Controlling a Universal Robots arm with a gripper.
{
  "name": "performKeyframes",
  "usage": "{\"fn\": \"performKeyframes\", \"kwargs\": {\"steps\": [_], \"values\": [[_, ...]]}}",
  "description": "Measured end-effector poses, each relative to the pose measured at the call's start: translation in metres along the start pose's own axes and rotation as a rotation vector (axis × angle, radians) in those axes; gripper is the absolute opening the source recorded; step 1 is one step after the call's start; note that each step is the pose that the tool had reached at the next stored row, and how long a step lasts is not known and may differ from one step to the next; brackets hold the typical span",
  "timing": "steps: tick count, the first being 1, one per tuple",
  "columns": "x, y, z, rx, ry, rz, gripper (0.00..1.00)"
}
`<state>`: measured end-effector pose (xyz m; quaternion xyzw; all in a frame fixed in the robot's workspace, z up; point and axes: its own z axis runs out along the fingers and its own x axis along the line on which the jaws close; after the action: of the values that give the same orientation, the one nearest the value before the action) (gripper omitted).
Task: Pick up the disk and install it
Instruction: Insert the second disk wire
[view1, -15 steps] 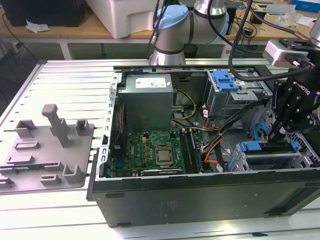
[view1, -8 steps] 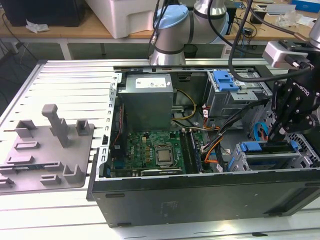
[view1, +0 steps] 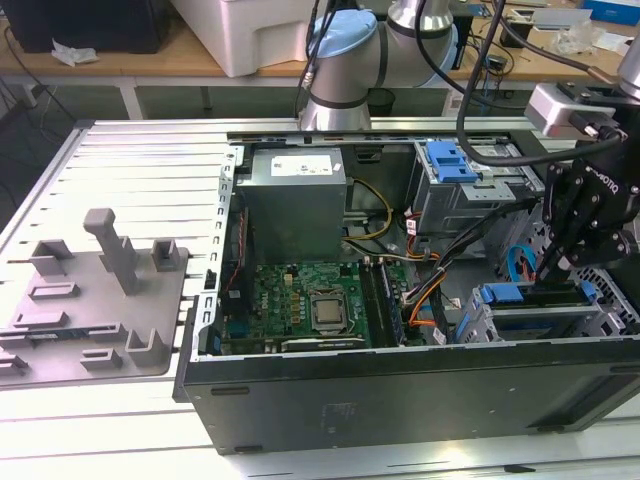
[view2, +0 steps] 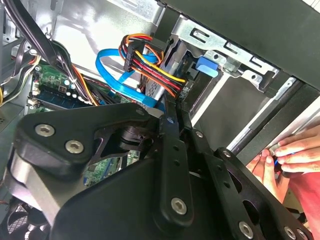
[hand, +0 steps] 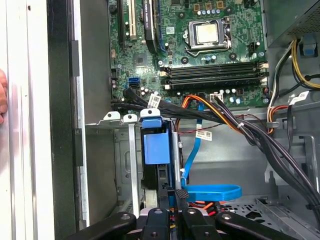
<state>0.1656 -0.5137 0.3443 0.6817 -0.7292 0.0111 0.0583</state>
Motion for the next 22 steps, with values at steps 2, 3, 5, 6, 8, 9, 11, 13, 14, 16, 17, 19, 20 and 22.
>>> {"fn": "performKeyframes", "kwargs": {"steps": [2,3,5,6,8,9,11,13,14,16,17,19,20,22], "values": [[0.0004,0.0000,0.0006,0.0000,0.0001,0.000,0.16],[0.0006,-0.0001,0.0007,0.0000,0.0000,0.000,0.16],[0.0006,0.0000,0.0007,0.0001,0.0000,0.000,0.16],[0.0006,0.0000,0.0007,0.0002,0.0000,0.000,0.16],[0.0006,0.0001,0.0007,0.0003,0.0000,0.000,0.16],[0.0007,0.0001,0.0007,0.0003,0.0000,0.000,0.16],[0.0005,0.0001,0.0007,0.0005,0.0000,0.000,0.16],[-0.0001,0.0002,0.0007,0.0005,-0.0001,0.000,0.16],[-0.0003,0.0003,0.0006,0.0005,0.0000,0.000,0.16],[-0.0009,0.0003,0.0005,0.0005,0.0000,0.000,0.16],[-0.0010,0.0004,0.0005,0.0005,0.0000,0.000,0.16],[-0.0011,0.0006,0.0004,0.0006,0.0000,0.000,0.16],[-0.0010,0.0012,0.0005,0.0007,-0.0001,0.000,0.16],[-0.0010,0.0020,0.0005,0.0010,0.0000,-0.001,0.16]]}}
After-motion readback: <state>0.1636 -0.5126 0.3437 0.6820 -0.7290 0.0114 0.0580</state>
